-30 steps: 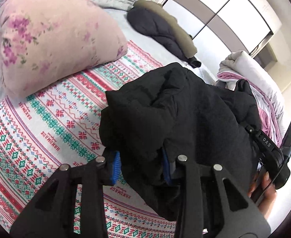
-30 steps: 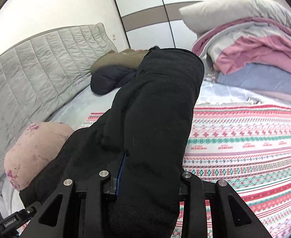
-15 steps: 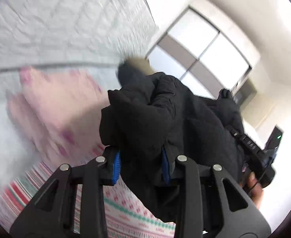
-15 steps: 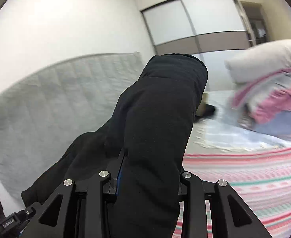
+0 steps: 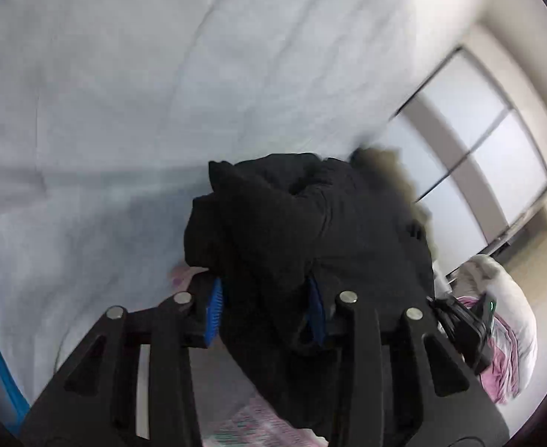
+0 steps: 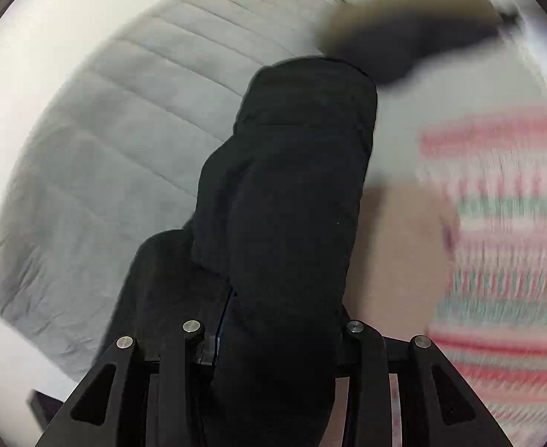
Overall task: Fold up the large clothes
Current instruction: 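Lift the coat bundle with both grippers and place it on the pink pillow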
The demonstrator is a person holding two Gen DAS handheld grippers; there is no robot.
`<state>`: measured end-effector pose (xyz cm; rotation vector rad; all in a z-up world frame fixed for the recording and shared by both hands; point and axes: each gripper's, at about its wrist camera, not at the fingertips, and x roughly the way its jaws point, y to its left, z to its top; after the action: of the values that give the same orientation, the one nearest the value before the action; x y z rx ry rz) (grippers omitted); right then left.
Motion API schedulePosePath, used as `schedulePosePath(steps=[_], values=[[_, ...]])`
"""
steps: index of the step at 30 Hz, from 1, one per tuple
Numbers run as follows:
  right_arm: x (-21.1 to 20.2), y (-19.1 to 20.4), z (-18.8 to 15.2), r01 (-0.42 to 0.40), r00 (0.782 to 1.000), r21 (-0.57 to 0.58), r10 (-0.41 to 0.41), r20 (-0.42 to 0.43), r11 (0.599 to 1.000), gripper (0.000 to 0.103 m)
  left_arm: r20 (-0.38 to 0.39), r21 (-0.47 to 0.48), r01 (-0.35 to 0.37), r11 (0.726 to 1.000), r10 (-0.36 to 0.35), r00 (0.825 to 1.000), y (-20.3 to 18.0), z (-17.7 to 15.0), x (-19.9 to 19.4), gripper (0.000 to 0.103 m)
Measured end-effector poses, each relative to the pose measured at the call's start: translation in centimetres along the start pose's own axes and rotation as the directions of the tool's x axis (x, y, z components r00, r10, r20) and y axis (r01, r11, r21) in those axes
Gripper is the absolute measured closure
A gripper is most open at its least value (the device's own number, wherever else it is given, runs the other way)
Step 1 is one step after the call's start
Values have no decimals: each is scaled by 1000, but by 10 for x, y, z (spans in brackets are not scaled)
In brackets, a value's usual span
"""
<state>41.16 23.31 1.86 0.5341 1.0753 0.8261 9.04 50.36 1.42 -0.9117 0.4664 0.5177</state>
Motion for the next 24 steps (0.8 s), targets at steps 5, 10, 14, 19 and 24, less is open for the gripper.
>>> schedulePosePath(steps=[5, 10, 14, 19, 24], values=[[-5, -45, -7, -104, 994, 86, 100, 49, 991, 38, -11, 25, 139, 990, -139, 990, 17, -3, 6, 39], [-54, -43, 8, -84, 994, 115, 76, 73, 990, 37, -63, -146, 194, 970, -204, 977, 43, 4, -2, 33], [-112, -19, -12, 16, 992, -61, -8, 126, 998, 37, -23, -203, 178, 963, -187, 982, 56, -6, -36, 33], [-172, 26, -75, 72, 985, -280, -25, 170, 957, 34, 42, -73, 35, 997, -32, 999, 38, -40, -103, 33], [-222, 67, -161, 107, 983, -471, -22, 182, 876, 25, 150, 260, -128, 957, 91, 984, -24, -108, -179, 24]])
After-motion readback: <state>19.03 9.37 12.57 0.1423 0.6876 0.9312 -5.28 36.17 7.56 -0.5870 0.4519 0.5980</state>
